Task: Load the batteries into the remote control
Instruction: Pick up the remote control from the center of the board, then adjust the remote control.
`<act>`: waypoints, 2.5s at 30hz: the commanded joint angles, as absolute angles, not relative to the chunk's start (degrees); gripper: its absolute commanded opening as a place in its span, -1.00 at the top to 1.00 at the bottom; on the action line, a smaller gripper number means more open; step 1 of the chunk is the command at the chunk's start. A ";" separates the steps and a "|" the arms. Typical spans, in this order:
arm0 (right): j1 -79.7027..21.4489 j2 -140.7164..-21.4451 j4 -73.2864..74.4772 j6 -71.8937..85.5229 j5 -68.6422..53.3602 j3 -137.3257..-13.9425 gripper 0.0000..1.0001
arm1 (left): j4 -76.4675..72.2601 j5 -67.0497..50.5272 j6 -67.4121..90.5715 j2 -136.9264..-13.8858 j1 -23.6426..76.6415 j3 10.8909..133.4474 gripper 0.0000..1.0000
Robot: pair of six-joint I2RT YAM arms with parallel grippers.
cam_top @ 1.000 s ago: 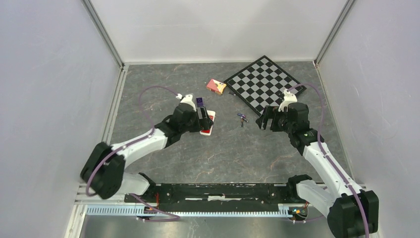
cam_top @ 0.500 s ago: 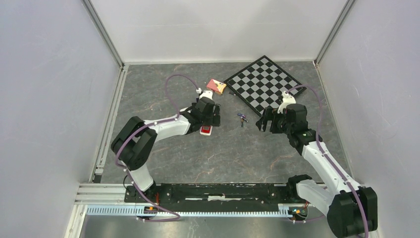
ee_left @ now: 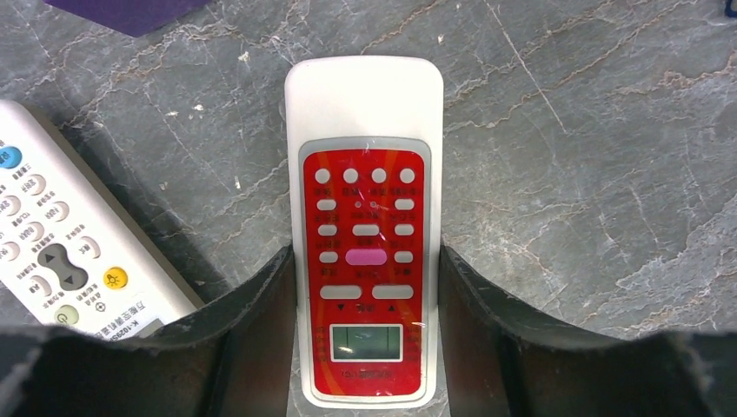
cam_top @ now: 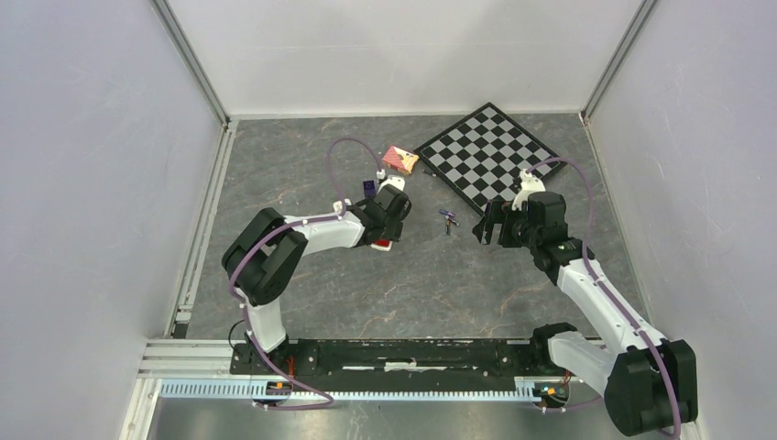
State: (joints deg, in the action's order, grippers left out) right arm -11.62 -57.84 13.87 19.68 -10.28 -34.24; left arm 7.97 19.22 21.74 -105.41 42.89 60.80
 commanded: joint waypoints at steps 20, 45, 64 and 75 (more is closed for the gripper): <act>-12.46 -50.89 -29.65 29.71 -38.25 -27.17 -0.96 | 4.03 -49.87 28.10 -92.73 39.93 67.60 -0.02; -20.55 -66.41 -80.96 38.55 -80.76 -35.61 -0.79 | -19.33 -78.51 51.87 -78.88 31.11 54.42 0.07; -25.32 -80.06 -112.15 67.61 -83.00 -45.59 -0.01 | -18.99 -79.72 49.88 -75.77 31.14 54.97 0.00; -25.38 -78.60 -112.19 68.88 -80.19 -46.58 0.52 | -19.00 -75.79 51.67 -75.86 31.12 56.16 -0.53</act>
State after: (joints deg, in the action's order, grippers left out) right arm -25.23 -80.27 -83.29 66.02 -81.91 -44.03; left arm -17.78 -78.37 51.33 -76.86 31.59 53.89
